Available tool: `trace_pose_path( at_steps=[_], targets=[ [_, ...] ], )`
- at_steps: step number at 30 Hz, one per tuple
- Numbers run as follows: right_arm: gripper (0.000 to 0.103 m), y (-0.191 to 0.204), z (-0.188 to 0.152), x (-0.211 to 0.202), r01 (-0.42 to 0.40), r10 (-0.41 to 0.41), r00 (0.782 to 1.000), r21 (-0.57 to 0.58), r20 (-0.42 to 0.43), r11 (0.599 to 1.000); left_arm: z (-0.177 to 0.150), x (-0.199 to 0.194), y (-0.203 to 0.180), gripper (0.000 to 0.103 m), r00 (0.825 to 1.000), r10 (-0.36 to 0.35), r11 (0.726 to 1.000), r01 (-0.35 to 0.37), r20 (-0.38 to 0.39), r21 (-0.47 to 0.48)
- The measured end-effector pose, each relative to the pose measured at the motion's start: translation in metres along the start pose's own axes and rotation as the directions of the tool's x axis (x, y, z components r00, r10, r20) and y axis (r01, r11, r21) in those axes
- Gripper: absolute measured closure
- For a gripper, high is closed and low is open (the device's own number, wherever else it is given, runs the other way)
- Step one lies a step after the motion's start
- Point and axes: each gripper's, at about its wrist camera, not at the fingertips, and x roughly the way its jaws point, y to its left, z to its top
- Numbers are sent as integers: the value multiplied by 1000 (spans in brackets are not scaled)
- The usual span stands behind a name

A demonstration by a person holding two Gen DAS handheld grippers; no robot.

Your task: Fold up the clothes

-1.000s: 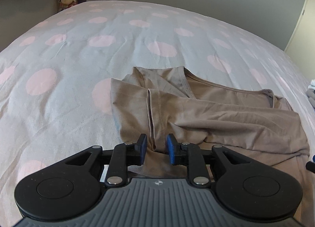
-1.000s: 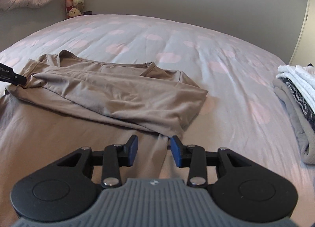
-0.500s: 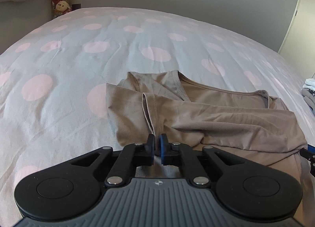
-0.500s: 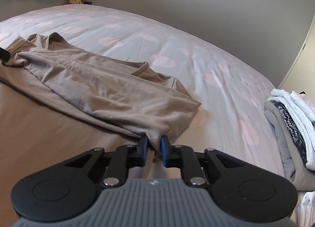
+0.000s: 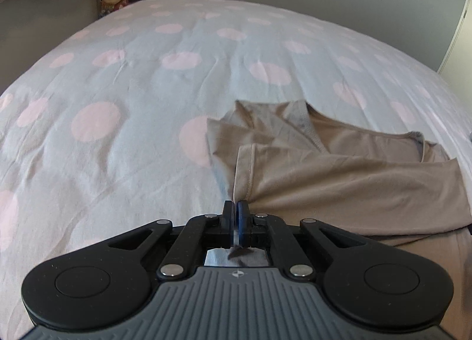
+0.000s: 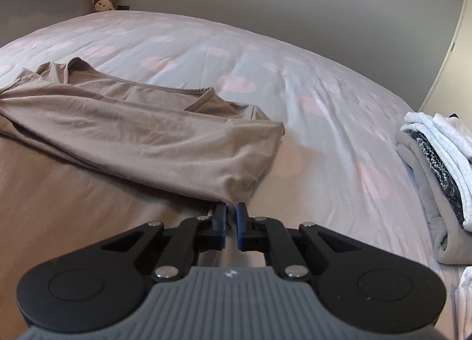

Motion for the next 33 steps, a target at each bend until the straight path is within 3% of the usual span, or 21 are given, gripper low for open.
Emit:
trace_pose_path(
  at_steps=[6,8,10,13,17,20,22,27,31,33],
  targets=[
    [93,-8,-5,0,-21,23,999,34,-49,999,-1,1,-7,101,999,40,997,-39,-13,61],
    [90,-14,-6,-2,-17,21,998,59,-59,998,0,-1,-5,95,999,44,998,-44,-6,53],
    [88,-22,-6,-8,-13,17,999,99,-45,995,2,-5,0,95,999,48,998,-48,16,27],
    [72,-38,-1,-20,7,-10,1000,177,14,984,9,-12,6,94,997,43,999,-43,57,-8],
    [66,-56,0,-18,-30,10,998,304,65,952,11,-13,5,81,994,28,999,-25,105,-23],
    [63,-64,-4,-4,-96,86,995,406,43,909,7,-5,1,68,996,9,1000,-8,93,-18],
    [63,-63,-7,5,-113,120,993,434,12,894,1,2,-5,68,997,33,999,-34,69,20],
    [62,-50,-14,10,-92,107,994,380,-19,920,-7,7,-10,63,994,93,992,-99,63,85],
    [61,-56,-17,11,-104,122,992,422,-15,900,-12,-3,-5,63,997,73,995,-75,30,70],
    [61,-59,-18,10,-110,137,990,446,-28,888,-18,-7,0,61,998,48,996,-45,-36,73]
  ],
)
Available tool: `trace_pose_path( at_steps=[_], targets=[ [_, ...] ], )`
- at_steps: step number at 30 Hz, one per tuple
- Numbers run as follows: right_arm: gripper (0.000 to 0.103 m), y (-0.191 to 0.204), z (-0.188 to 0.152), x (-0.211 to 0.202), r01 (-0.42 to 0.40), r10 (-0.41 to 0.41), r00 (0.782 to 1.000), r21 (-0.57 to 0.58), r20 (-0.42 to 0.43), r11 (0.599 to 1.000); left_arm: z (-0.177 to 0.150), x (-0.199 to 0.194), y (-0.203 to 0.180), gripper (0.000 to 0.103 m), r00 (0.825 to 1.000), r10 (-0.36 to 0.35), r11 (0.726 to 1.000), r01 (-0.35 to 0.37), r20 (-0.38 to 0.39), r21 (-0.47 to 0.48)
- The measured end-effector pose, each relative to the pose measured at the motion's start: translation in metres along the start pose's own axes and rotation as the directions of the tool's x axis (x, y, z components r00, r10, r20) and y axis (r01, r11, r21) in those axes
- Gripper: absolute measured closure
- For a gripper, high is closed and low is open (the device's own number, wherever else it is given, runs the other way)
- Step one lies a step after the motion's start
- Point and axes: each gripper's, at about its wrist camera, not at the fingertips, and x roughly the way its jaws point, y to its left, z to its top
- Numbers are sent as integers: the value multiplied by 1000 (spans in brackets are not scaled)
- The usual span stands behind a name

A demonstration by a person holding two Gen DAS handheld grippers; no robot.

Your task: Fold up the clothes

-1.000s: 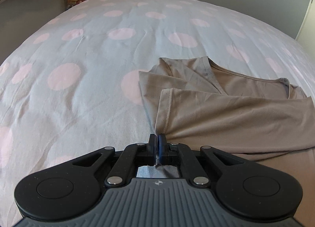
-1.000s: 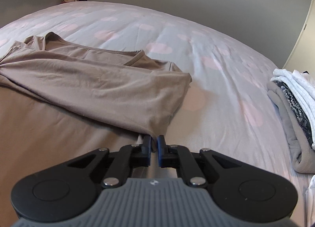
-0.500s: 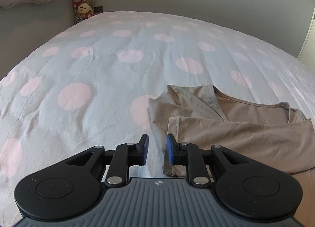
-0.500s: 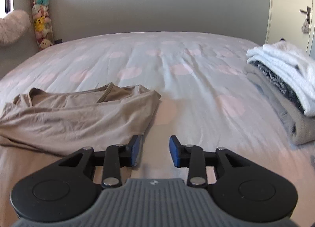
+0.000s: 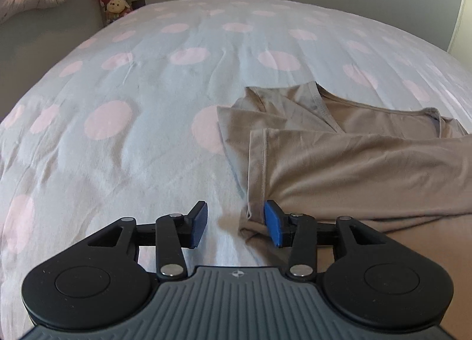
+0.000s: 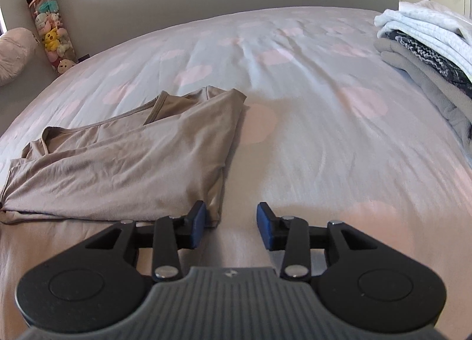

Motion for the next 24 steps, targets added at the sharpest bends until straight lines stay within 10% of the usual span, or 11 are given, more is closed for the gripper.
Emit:
trace_pose_path(
  at_steps=[13,24],
  targets=[
    [61,-12,-37,-51,-58,74,962,66,-264,996,-71,-50,24,58,969,-111,994,108,-223,-26],
    [62,-33,-70,-103,-182,248,852,184,-460,966,-114,-89,44,58,915,-188,978,142,-356,-151]
  ],
)
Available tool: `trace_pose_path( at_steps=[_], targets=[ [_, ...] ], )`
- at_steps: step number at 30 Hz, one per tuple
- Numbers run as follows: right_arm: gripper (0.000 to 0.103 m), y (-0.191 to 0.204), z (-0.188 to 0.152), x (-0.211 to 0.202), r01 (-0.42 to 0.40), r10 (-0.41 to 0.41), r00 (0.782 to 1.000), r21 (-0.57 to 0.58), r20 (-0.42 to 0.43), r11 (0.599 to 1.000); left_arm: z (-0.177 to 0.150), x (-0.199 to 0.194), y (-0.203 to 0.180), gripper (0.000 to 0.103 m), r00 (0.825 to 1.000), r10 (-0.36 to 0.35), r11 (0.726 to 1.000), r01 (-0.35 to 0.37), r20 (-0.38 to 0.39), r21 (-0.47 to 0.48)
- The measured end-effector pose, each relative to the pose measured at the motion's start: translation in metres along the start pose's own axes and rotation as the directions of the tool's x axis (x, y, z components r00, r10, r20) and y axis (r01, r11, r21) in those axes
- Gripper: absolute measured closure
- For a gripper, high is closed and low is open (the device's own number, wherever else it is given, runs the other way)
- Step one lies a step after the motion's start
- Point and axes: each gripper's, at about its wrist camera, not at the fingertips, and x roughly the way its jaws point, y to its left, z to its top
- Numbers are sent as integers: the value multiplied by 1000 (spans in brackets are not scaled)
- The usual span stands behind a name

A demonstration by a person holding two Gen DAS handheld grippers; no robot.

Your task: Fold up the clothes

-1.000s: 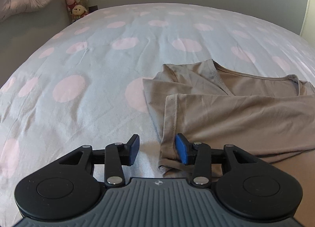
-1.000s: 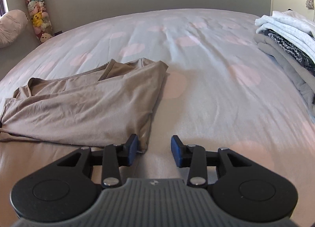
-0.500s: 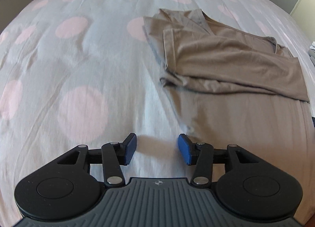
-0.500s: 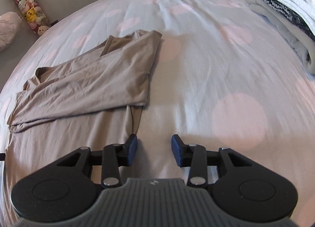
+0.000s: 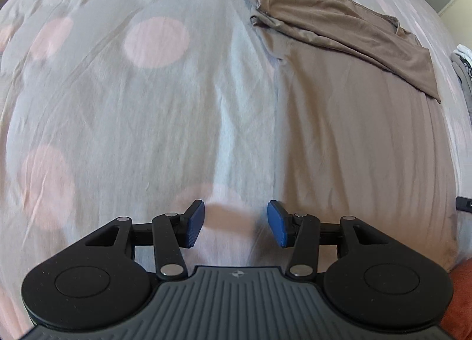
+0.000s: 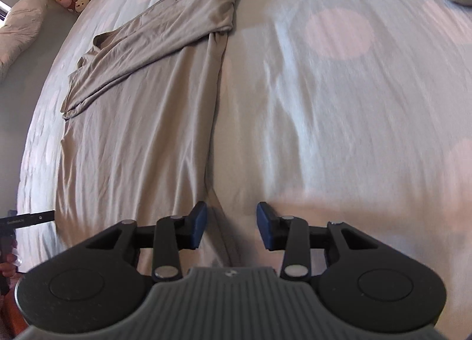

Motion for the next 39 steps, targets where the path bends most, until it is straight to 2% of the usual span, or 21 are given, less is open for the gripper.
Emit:
trace_pose_path(
  at_steps=[2,4,6,10,12,13,14,15,16,17,19,21,26,30,34,39],
  targets=[
    [62,-3,-8,-8,-27,27,999,10,-27,1000,-5,-2,3,58,999,-21,1000,20,-33,-12],
    [62,3,-15,-10,-17,14,997,-37,-72,999,-10,0,1,57,997,-11,1000,12,-78,9],
    [62,11,-21,-7,9,-18,995,-90,-99,996,-15,5,-5,57,993,19,999,-14,-116,49],
    [64,25,-27,4,66,-97,983,-190,-159,980,-17,10,-15,57,989,63,993,-48,-136,110],
    [73,31,-29,7,84,-129,976,-238,-178,968,-19,12,-20,58,986,84,988,-63,-144,142],
    [81,34,-30,9,93,-145,972,-262,-186,960,-20,12,-23,61,986,86,985,-62,-141,160],
    [88,35,-32,9,91,-146,971,-276,-187,957,-22,12,-26,69,987,82,983,-57,-135,177],
    [92,35,-33,8,87,-139,974,-277,-177,957,-23,11,-28,73,989,76,981,-51,-129,188],
    [97,35,-33,7,82,-132,977,-277,-166,957,-24,9,-29,83,991,63,980,-39,-119,193],
    [98,33,-33,4,65,-109,983,-270,-151,961,-25,7,-29,93,993,45,981,-23,-107,194],
    [98,29,-33,-4,32,-61,992,-249,-110,968,-25,2,-26,100,996,1,984,14,-84,177],
    [99,23,-33,-14,-15,3,999,-221,-54,975,-25,-3,-21,101,998,-36,987,45,-57,153],
    [99,14,-23,-31,-50,60,996,-159,61,986,-14,-25,-12,102,993,-105,989,100,49,106],
    [99,9,-2,-35,-56,77,987,-143,144,988,5,-35,-14,102,986,-83,990,65,145,124],
    [99,6,28,-27,-59,80,974,-104,211,993,27,-31,-11,102,972,-69,994,47,225,101],
    [99,16,47,-2,12,26,970,-153,241,988,39,-11,-19,102,962,-25,992,-10,272,127]
  ],
)
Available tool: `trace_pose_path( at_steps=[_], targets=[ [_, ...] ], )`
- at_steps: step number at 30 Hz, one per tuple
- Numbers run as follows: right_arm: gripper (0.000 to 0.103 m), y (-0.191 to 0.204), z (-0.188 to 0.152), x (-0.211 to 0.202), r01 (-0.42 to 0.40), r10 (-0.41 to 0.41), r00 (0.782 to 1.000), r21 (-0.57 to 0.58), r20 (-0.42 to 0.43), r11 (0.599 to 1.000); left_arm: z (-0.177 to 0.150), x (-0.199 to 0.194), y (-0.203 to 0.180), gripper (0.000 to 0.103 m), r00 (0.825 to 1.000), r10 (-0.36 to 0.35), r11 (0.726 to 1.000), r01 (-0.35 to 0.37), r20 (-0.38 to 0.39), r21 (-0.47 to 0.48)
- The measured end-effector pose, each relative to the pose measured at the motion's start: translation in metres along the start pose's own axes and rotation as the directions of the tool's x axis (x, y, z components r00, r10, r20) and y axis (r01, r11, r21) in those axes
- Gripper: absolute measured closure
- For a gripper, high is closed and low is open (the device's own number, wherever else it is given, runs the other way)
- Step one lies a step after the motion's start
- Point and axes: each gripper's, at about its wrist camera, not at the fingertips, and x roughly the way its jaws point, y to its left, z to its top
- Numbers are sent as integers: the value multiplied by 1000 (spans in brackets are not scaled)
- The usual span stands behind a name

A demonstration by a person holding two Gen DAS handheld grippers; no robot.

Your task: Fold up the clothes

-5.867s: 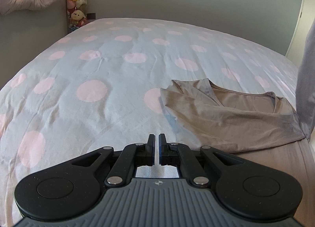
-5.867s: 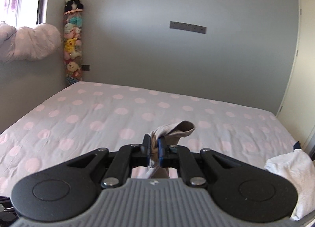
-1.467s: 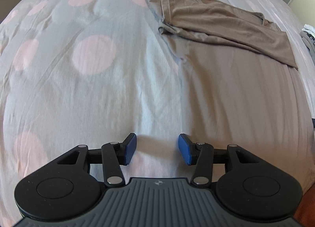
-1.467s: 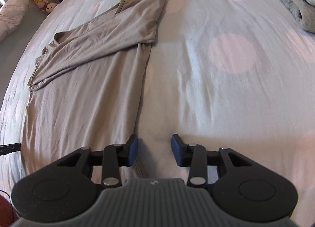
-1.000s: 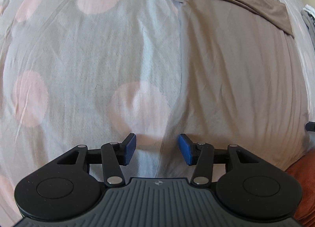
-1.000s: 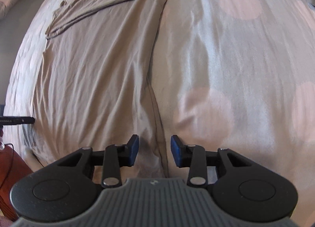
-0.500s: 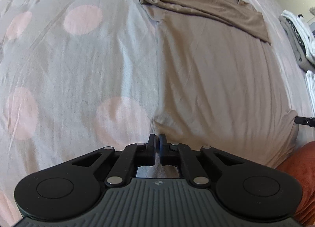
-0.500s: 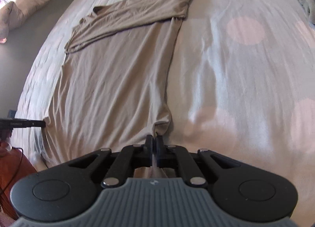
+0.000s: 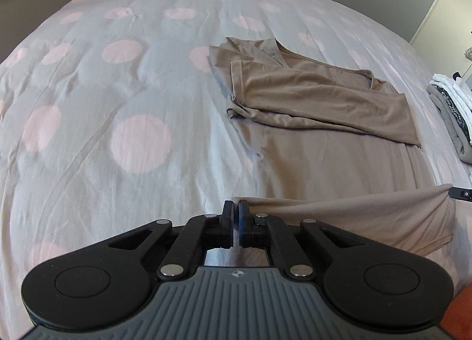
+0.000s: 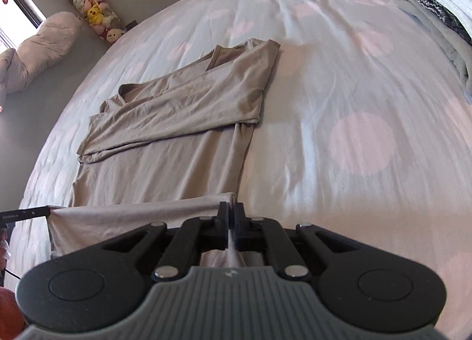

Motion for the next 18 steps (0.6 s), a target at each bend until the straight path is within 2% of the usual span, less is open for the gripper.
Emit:
trace_pose_path(
  at_steps=[5,6,8,9,10,12,15,18],
  targets=[
    [97,2,-6,23,53,-56,997,-62,-46,997,-9,20,1,100,999,34,999,-32,-42,36],
    [95,1,-8,25,56,-59,997,-66,-49,996,-8,19,3,99,999,38,999,-37,-37,31],
    [93,2,-10,22,65,-69,997,-79,-45,995,-8,15,6,90,998,48,999,-47,-27,22],
    [91,4,-9,18,73,-76,996,-89,-37,993,-8,10,5,90,998,58,998,-58,-15,28],
    [87,5,-9,14,80,-83,996,-98,-29,992,-8,3,4,90,997,73,996,-73,3,45],
    [87,14,-9,1,98,-102,995,-177,-11,979,-9,-12,-5,90,997,75,989,-78,32,124],
    [85,34,-16,-15,97,-110,994,-332,-22,938,-16,-30,-24,87,997,64,958,-75,48,277],
    [85,59,-32,-21,66,-121,990,-511,-74,857,-29,-36,-50,84,997,65,891,-71,29,449]
  ],
)
